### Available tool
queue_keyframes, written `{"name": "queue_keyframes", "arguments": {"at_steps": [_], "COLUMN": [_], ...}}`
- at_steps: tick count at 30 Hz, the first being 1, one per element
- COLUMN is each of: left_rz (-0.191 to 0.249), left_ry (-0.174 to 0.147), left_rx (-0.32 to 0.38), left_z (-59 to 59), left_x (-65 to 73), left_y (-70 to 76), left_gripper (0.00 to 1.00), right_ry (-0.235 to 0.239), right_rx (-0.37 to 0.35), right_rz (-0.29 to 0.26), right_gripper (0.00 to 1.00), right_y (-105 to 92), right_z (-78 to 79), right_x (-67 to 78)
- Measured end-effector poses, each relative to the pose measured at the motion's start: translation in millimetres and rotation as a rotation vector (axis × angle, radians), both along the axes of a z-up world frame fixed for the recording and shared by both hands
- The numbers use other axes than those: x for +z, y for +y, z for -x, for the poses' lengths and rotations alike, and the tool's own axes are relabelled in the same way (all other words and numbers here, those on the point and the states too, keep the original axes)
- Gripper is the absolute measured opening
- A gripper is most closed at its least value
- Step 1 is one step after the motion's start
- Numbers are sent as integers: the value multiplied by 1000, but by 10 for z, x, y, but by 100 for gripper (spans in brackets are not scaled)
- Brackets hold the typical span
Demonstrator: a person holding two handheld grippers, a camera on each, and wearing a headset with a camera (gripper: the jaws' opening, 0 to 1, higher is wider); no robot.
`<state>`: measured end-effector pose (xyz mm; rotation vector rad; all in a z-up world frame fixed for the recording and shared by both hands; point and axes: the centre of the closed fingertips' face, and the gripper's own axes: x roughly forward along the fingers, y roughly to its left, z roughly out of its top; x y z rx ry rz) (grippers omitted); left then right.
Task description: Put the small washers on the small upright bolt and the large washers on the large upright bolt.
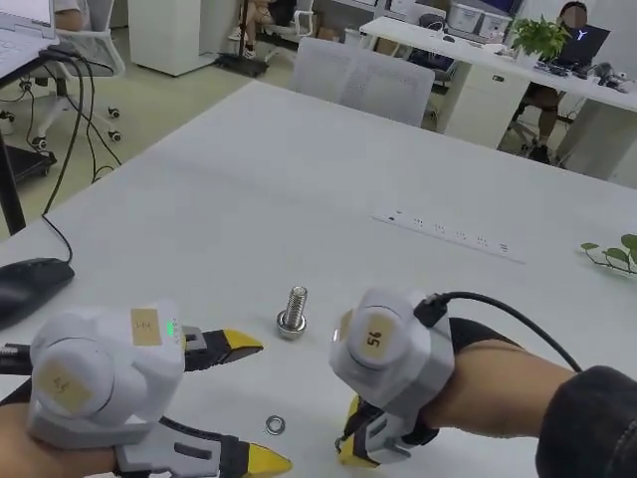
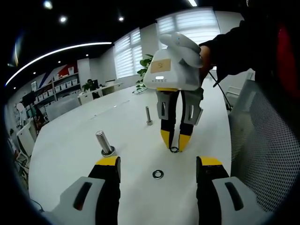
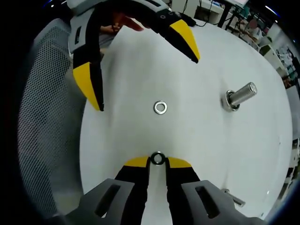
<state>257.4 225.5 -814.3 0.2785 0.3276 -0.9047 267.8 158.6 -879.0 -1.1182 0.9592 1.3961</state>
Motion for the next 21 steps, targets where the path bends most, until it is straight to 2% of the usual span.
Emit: {"name": "queue_keyframes", "arguments": {"at_steps": [11,18,21], "left_rz": [-1,-1,-4], "left_ry": [2,4,7], "left_rx": [-1,0,-2], "left_z": [4,6,12], "left_x": [-9,-16,-26], "left_y": [-5,-1,-5], "left_gripper": [65,64,64], "right_ry": [2,16,11], "right_rx": [-6,-30,-30], "right_rz": [4,-20,-10], "right_gripper": [14,14,14], "right_y": [2,-2,-33], "right_z": [2,4,7], "right_x": [1,2,0]}}
